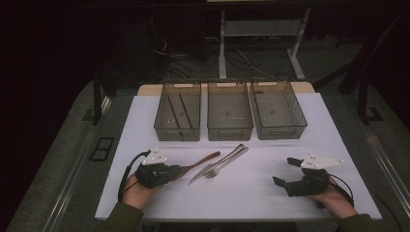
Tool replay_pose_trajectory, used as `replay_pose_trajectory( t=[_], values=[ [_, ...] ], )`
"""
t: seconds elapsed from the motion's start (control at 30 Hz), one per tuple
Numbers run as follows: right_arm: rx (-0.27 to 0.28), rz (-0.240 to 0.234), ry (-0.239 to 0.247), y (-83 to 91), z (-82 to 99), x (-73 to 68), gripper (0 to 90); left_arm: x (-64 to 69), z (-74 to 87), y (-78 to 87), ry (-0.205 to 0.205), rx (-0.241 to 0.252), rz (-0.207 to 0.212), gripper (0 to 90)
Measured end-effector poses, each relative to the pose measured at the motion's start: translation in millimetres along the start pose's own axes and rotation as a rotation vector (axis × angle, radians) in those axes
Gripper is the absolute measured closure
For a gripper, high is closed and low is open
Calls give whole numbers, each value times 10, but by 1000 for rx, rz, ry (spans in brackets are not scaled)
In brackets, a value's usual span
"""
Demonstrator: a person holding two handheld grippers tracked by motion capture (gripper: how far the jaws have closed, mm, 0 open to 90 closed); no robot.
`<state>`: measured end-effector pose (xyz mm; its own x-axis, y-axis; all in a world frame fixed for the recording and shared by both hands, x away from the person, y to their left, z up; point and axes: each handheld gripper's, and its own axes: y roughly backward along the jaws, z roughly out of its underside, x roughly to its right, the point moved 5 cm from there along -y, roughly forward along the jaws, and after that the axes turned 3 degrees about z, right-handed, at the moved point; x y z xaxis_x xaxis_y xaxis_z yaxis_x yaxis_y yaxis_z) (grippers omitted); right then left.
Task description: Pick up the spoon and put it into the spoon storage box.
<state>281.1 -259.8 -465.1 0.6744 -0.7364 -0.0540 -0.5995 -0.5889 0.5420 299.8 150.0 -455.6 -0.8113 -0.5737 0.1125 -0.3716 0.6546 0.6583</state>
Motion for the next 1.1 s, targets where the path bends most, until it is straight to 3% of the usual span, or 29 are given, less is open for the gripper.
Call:
replay_pose_trajectory(
  t=[0.67, 0.87, 1.1],
  values=[
    [26, -7, 11, 11, -19, -4, 100, -14, -261, 22, -79, 37, 2, 806],
    [22, -21, -10, 12, -23, -13, 103, 0, -356, 19, -83, 58, 24, 805],
    [24, 0, -3, 3, -28, -9, 104, -13, -456, 26, -63, 81, 49, 805]
  ],
)
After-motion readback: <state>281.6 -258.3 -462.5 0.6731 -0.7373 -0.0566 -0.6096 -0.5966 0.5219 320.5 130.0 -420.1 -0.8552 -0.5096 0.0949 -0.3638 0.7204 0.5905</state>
